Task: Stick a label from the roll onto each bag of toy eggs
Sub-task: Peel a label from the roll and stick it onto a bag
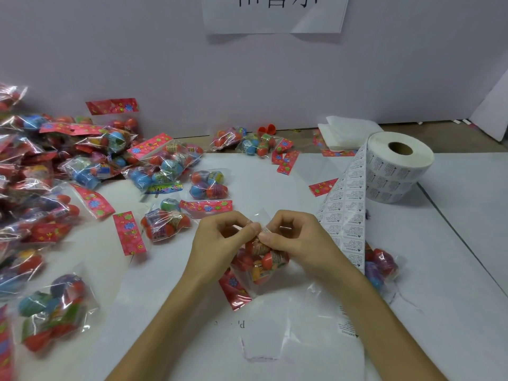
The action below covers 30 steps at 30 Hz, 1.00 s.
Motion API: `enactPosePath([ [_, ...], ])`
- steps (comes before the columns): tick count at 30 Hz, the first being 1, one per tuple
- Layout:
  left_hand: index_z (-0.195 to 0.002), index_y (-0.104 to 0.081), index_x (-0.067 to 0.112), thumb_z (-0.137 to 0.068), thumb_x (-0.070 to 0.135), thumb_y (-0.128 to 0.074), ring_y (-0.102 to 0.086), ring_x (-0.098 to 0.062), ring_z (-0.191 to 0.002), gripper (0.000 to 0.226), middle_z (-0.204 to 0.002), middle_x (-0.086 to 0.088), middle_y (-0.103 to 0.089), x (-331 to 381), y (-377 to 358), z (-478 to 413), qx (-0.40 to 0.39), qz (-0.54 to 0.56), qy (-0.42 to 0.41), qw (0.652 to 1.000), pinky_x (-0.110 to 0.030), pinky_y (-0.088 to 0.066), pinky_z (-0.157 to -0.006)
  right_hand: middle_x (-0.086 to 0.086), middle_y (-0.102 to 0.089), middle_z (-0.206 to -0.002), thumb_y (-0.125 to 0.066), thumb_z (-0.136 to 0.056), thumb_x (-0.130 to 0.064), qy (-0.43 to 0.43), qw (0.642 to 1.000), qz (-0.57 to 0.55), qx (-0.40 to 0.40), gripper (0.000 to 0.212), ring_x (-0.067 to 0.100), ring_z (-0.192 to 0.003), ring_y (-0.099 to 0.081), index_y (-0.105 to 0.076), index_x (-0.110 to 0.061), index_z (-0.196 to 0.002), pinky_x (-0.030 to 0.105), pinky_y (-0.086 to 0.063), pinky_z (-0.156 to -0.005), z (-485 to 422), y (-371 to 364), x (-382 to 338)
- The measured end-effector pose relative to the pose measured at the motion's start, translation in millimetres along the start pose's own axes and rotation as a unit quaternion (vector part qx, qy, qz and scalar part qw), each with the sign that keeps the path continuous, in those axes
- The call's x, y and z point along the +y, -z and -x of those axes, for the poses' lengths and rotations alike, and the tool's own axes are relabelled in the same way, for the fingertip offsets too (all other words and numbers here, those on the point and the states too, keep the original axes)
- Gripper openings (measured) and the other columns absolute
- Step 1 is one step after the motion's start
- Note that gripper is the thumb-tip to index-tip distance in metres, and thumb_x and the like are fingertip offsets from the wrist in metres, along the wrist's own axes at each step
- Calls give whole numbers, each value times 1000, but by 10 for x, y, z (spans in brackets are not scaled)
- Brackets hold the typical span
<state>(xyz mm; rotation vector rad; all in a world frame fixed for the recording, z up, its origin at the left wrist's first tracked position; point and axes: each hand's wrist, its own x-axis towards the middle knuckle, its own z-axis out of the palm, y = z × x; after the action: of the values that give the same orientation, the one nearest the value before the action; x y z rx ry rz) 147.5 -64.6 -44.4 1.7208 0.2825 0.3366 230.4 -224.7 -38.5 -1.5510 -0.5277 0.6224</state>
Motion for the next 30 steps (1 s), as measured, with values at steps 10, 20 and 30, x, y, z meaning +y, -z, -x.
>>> enactPosePath([
  [10, -75, -76, 20, -90, 16, -78, -63, -5, -61, 16, -71, 3, -72, 40, 79, -11, -51, -69, -24, 996, -15, -46, -54, 2, -66, -69, -75, -88, -3, -6, 999, 35, -32, 22, 15, -70, -63, -68, -14, -70, 25, -51, -68, 20, -27, -8],
  [20, -75, -77, 18, -86, 10, -80, -69, -14, -68, 14, -71, 4, -74, 11, 22, 13, 22, -107, -71, 991, -21, -53, -65, 1, -71, -72, -76, -88, -8, 3, 999, 44, 0, 18, 15, -72, -69, -71, -18, -74, 24, -55, -67, 1, -33, 12],
  [30, -84, -79, 28, -89, 44, -72, -69, -5, -73, 18, -78, 8, -75, 17, 26, -10, 16, -56, -37, 998, -19, -54, -67, 4, -70, -71, -76, -89, -11, -9, 999, -5, 34, 10, 20, -64, -64, -72, -10, -79, 28, -52, -59, -13, -30, 1],
])
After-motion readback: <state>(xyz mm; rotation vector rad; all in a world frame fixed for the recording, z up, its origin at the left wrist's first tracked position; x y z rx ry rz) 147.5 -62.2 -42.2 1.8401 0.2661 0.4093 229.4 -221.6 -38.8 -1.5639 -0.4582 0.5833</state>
